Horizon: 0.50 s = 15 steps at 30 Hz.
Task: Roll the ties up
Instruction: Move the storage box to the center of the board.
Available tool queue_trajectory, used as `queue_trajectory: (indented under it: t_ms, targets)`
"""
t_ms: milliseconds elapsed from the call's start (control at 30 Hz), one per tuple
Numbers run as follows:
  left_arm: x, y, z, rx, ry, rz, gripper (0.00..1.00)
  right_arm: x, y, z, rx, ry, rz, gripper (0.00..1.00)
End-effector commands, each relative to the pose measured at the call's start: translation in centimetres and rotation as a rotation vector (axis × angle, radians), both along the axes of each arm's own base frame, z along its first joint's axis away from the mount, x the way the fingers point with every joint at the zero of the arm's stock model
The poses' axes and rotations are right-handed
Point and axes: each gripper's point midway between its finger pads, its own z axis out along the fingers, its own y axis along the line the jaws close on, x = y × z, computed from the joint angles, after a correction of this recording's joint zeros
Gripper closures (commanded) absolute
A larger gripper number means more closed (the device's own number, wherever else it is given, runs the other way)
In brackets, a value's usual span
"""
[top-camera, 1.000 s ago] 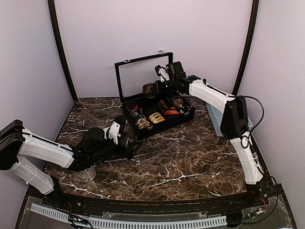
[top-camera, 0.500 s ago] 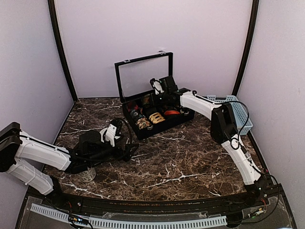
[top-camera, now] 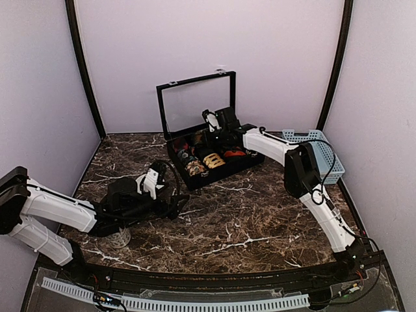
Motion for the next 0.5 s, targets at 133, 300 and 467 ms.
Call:
queue_trajectory:
  t_ms: [133,300,467]
  targets:
    - [-0.1,0.7,0.4,-0.008,-0.016,0.015,0.01,-1.4,1.0,-5.9,-0.069,0.077,0.024,1.00]
    - [-0.3,0.8,0.3,-0.003,-0.017,0.014,0.01,-2.6,-0.1,-6.4,-0.116,0.126,0.032,1.00]
    - [-0.3,0.9,0.6,-0.002,-0.023,0.015,0.01,-3.9,-1.8,-6.8,-0.151,0.212,0.050,1.00]
